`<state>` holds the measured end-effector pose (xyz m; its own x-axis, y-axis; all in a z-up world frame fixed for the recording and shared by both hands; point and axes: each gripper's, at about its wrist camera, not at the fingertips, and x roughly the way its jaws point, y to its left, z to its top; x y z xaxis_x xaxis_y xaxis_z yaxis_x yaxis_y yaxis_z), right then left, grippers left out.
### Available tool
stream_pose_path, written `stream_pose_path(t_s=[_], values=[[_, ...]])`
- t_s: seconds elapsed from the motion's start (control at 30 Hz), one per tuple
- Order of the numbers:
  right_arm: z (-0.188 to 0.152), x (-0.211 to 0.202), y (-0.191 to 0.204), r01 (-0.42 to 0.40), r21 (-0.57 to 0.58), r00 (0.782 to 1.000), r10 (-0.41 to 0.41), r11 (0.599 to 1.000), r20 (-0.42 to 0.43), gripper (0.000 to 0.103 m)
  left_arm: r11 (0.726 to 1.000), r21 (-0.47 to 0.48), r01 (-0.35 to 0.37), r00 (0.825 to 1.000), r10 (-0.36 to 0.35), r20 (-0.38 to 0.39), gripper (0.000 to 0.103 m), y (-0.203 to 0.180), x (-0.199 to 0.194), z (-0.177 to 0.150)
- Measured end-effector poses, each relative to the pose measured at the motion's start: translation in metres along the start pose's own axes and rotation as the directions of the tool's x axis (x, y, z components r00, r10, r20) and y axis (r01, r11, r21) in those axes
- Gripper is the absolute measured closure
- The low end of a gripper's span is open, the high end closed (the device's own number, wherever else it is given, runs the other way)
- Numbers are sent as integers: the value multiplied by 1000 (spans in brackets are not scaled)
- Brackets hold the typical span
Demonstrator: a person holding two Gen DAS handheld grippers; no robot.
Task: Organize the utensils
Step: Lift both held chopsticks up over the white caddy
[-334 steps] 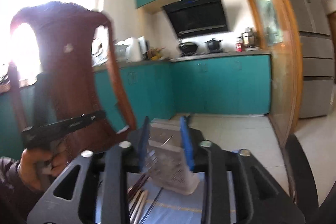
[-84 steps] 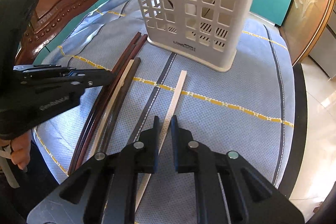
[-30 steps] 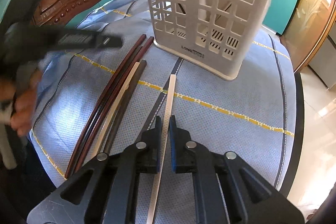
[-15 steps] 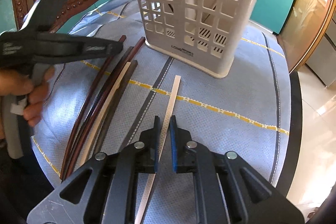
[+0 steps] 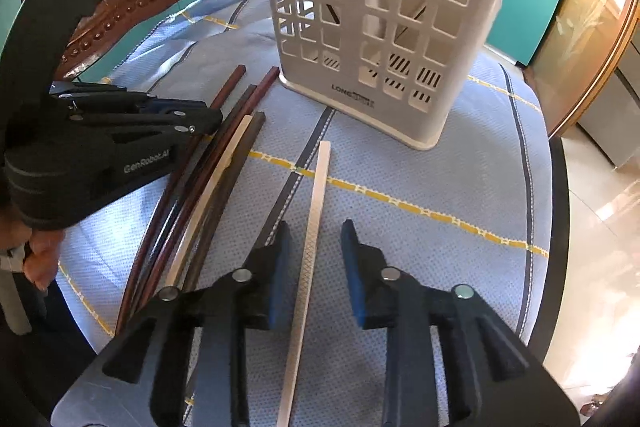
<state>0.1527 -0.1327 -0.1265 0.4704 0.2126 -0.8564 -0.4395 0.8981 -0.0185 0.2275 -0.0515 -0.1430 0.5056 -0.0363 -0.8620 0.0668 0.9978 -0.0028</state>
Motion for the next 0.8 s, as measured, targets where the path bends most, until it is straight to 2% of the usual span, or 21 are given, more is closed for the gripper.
stream_pose_path(t_s=[0.03,0.07,0.1,0.17,0.27,0.33,0.4,0.43,0.5,0.6,0.7,0.8], values=[[0,1,-1,-8,9,1000,8,1000,6,76,1000,0,-5,1000,5,2,91,-4,-2,-5],[1,2,-2,-15,19,1000,15,1000,12,89,1000,-2,-5,1000,5,4,92,-6,-2,-4],[1,2,-3,-26,24,1000,26,999,13,96,1000,-13,3,1000,-3,6,93,-7,-1,-3],[2,1,-8,-78,50,997,77,996,19,97,999,-39,24,1000,-24,10,96,-7,-5,-4],[5,-20,-12,-93,45,991,88,995,101,97,997,-58,48,997,-44,63,96,9,-28,-14],[8,-46,-17,-120,45,975,109,992,194,97,996,-60,67,991,-59,119,96,17,-50,-14],[9,-73,-24,-162,46,947,143,986,287,97,993,-56,100,979,-88,186,96,19,-80,-16],[9,-92,-28,-187,41,925,162,981,344,97,992,-51,115,972,-102,212,96,22,-93,-18],[7,-125,-35,-225,28,879,191,974,436,97,988,-20,153,948,-141,287,96,23,-128,-22],[8,-166,-47,-267,21,820,216,963,530,97,982,18,185,908,-178,379,96,26,-175,-25],[18,-200,-56,-295,24,764,221,955,606,97,977,71,199,851,-208,481,96,23,-223,-15],[48,-235,-72,-310,47,696,193,950,692,97,971,108,214,788,-237,568,96,22,-269,6]])
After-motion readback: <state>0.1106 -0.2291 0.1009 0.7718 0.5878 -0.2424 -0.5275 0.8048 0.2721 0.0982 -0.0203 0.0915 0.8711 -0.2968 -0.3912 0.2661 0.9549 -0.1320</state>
